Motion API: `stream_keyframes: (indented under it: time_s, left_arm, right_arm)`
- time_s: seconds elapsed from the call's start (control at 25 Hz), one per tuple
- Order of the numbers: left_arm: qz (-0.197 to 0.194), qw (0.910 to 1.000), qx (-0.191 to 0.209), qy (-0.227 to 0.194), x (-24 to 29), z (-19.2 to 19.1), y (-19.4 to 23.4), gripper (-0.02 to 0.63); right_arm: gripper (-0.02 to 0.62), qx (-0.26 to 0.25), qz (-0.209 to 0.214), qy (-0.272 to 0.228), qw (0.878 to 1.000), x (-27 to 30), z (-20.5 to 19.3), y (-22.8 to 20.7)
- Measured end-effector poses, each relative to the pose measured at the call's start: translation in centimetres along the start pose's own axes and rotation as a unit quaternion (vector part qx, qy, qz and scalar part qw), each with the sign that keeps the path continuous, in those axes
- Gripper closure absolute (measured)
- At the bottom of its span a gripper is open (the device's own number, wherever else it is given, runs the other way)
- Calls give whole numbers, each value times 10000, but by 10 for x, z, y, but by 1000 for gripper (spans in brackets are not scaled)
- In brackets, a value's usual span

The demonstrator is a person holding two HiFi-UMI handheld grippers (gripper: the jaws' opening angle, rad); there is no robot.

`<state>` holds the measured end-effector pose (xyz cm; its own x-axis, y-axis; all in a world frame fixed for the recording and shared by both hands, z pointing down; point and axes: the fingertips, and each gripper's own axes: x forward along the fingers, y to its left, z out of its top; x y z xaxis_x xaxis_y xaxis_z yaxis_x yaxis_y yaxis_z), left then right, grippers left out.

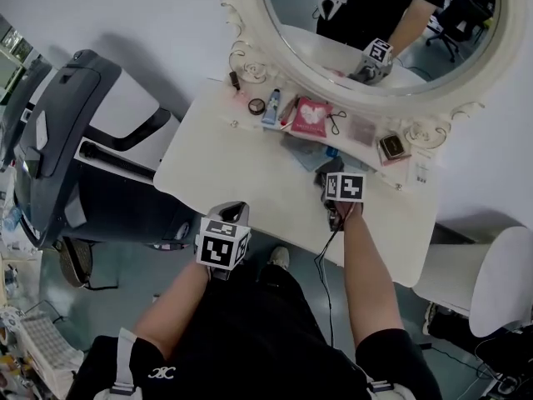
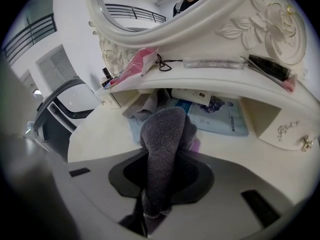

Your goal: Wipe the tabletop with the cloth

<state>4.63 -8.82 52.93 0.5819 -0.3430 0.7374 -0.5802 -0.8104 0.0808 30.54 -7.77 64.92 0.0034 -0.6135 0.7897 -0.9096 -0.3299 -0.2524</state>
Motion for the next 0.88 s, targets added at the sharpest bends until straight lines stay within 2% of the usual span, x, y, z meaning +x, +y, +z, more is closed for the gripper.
stream_keyframes:
  time_s: [0.08,0.36,0.64,0.88]
  left_arm:
    - [6,9999,-104,-18,2,3,2,606]
    - [-40,9999,-101,35,9,8,5,606]
    - [-434,9990,111,-14,17,17,4,606]
    - [-789,9966,196,-136,15,22,31,606]
  right_arm:
    - [502,14,27,-43,10000,3,5,-1]
    - [502,85,122,-253,9996,3,7,-1]
    - [502,191,-26,-199,9996,-3,-4,5]
    - [502,499,-319,-236,9980,-11,-28,31]
